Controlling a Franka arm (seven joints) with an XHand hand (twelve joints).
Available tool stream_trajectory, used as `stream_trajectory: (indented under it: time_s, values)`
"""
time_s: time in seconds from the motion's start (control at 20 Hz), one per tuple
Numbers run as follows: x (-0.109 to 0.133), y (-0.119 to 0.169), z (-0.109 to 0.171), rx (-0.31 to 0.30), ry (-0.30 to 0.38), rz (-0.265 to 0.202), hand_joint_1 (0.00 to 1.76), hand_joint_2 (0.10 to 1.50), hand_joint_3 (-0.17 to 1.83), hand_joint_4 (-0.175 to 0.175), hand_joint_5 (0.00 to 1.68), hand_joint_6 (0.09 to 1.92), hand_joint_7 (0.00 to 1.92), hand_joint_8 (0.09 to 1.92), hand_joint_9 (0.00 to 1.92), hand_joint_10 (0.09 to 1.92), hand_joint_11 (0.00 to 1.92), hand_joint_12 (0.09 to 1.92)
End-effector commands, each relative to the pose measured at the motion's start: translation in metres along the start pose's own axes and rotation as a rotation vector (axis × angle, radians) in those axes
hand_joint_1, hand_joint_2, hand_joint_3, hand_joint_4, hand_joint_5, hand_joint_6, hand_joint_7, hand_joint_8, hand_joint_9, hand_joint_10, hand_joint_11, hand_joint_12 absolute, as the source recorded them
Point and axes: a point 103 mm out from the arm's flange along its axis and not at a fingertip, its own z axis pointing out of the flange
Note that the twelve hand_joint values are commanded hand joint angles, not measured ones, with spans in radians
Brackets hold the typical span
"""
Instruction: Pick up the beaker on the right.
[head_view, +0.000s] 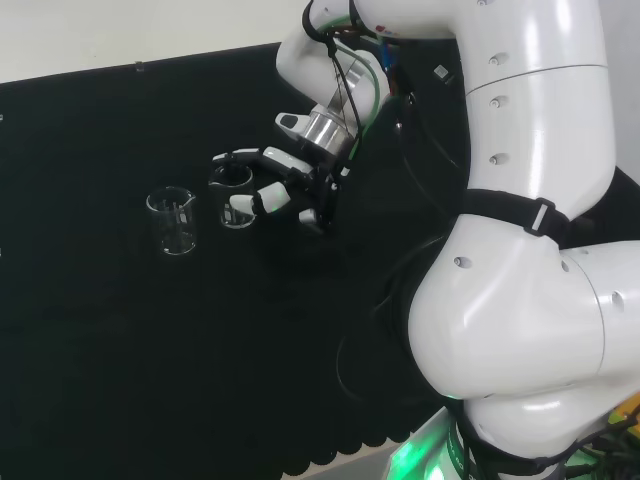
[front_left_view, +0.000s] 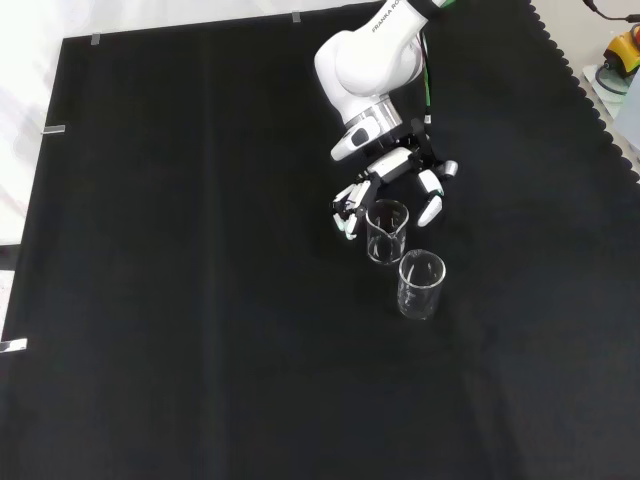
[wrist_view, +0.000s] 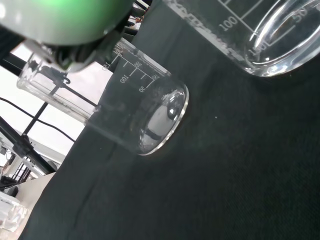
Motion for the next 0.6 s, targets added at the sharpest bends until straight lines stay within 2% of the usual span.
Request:
stream_trajectory:
  time_s: [0.05, 0.6]
  values:
    - [-0.002, -0.0006, 0.0007, -0.003, 0.006, 0.004, 0.9, 0.33, 1.07, -0.035, 0.47, 0.12, 0.4, 0.65, 0.44, 0.61, 0.0, 1.29]
    - [-0.0007, 0.0051, 0.0058, -0.001, 0.011, -0.01, 0.9, 0.33, 1.08, -0.035, 0.48, 0.12, 0.41, 0.65, 0.45, 0.61, 0.0, 1.29]
